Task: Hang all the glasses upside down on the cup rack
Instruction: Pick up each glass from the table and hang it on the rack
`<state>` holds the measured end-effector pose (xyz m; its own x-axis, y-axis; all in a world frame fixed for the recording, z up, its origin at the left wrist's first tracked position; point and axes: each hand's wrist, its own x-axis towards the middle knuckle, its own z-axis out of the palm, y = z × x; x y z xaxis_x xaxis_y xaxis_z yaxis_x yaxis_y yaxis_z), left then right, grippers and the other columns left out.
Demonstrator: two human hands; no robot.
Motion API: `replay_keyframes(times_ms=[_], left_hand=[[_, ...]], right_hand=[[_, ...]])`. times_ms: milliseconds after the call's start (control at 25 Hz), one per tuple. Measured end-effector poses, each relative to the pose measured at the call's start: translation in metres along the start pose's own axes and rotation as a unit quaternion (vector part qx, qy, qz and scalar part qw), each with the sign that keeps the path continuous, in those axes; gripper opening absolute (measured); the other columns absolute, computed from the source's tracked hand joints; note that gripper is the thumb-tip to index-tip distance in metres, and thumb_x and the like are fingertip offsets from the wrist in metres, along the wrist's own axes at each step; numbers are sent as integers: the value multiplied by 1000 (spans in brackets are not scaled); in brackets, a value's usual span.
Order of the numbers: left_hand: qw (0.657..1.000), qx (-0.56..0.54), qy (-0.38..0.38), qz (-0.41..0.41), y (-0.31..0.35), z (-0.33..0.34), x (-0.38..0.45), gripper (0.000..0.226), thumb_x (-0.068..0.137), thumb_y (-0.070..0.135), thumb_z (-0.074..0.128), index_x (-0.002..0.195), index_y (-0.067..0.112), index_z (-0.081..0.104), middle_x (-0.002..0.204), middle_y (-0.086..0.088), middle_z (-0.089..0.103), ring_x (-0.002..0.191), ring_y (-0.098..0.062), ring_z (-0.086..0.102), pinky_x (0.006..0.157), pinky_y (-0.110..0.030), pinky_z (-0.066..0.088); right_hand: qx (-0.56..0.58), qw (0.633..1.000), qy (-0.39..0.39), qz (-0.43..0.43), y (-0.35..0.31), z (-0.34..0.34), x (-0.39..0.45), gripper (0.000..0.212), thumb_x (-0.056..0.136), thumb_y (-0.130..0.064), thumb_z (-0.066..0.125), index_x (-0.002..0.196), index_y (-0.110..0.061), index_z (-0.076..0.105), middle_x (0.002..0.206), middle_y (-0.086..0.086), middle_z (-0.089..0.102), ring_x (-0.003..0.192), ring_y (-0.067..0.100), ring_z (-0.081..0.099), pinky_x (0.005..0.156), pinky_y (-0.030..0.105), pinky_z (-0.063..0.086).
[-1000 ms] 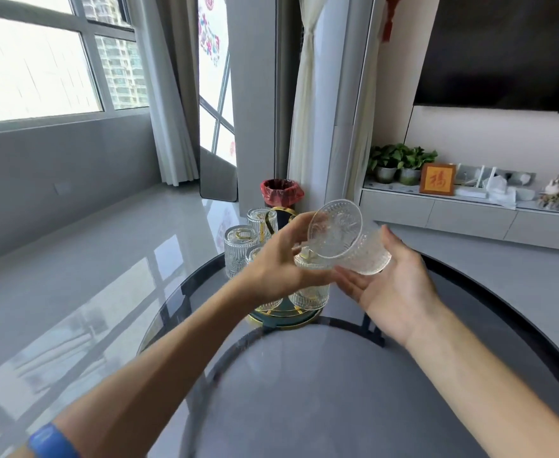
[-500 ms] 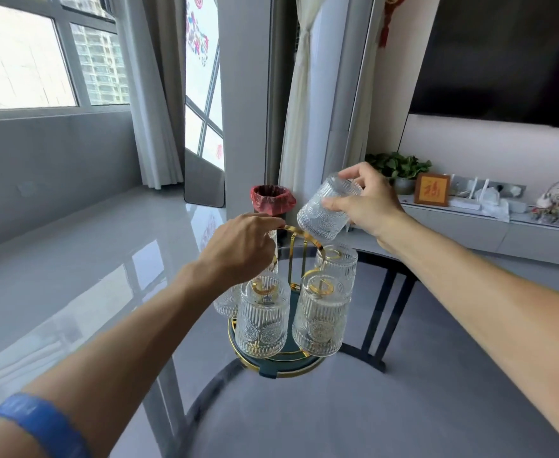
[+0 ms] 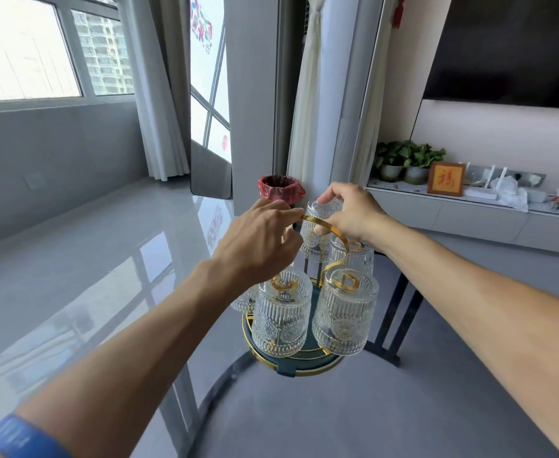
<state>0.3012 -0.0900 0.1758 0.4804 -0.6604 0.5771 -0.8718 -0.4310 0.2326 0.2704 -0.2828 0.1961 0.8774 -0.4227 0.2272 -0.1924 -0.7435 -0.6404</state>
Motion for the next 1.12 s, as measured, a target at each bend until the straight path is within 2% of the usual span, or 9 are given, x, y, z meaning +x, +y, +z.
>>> replay_keyframes(times_ms=[240, 360, 480, 560, 640, 720, 880, 960, 1120], left_hand=[[1000, -12, 3, -9, 0, 1, -3, 43, 88, 26, 45, 121, 12, 68, 106, -4, 70, 101, -23, 56, 77, -39, 50], [1000, -17, 3, -18, 1, 2, -4, 41, 88, 26, 44, 119, 13, 67, 107, -4, 69, 102, -24, 56, 77, -42, 51], [999, -15, -3, -32, 5, 1, -5, 43, 87, 29, 42, 119, 14, 66, 106, -6, 69, 102, -28, 55, 77, -44, 50], [999, -6, -11, -45, 9, 0, -5, 46, 87, 33, 40, 121, 15, 65, 108, -6, 68, 104, -29, 54, 78, -45, 50], [998, 3, -21, -58, 14, -2, -5, 48, 88, 34, 39, 123, 14, 63, 110, -7, 67, 107, -30, 53, 80, -47, 49], [997, 13, -36, -74, 18, -3, -6, 45, 89, 34, 40, 123, 13, 61, 112, -9, 66, 110, -31, 52, 80, -47, 49], [994, 34, -55, -84, 24, -5, -5, 46, 93, 30, 44, 135, 15, 54, 128, -9, 62, 116, -32, 50, 81, -44, 48], [993, 46, -62, -84, 25, -6, -6, 49, 94, 29, 45, 140, 15, 50, 132, -9, 61, 117, -32, 49, 81, -44, 46], [992, 50, -63, -93, 25, -2, -5, 47, 93, 31, 44, 138, 16, 49, 128, -11, 62, 117, -32, 50, 80, -43, 46]], right_hand=[[-55, 996, -66, -1, 2, 12, 2, 46, 53, -5, 88, 89, -17, 61, 111, 6, 60, 92, 22, 52, 58, 28, 37], [-49, 996, -71, 1, 6, 12, 3, 45, 56, -9, 89, 90, -17, 62, 112, 5, 59, 98, 24, 53, 68, 33, 41], [-37, 995, -92, -20, 15, 3, -3, 38, 69, -30, 84, 103, -23, 68, 116, 1, 59, 109, 20, 53, 83, 34, 42], [-15, 996, -92, -16, 24, -8, -15, 44, 72, -47, 78, 111, -29, 68, 104, -6, 59, 98, 13, 54, 81, 31, 43], [1, 995, -97, -14, 35, -21, -30, 52, 69, -53, 78, 113, -30, 67, 112, -3, 61, 105, 15, 54, 91, 35, 44], [-3, 994, -106, -26, 43, -28, -42, 51, 67, -52, 80, 110, -29, 66, 117, 1, 62, 110, 18, 55, 91, 35, 43], [-42, 994, -83, -48, 47, -35, -53, 49, 63, -48, 83, 104, -29, 63, 106, -2, 65, 94, 17, 60, 67, 26, 43], [-28, 995, -80, -51, 50, -37, -57, 47, 65, -47, 82, 103, -30, 63, 107, -3, 65, 93, 15, 59, 69, 28, 42], [-14, 993, -100, -55, 57, -35, -57, 48, 72, -42, 80, 114, -30, 60, 126, 0, 60, 110, 17, 55, 90, 32, 41]])
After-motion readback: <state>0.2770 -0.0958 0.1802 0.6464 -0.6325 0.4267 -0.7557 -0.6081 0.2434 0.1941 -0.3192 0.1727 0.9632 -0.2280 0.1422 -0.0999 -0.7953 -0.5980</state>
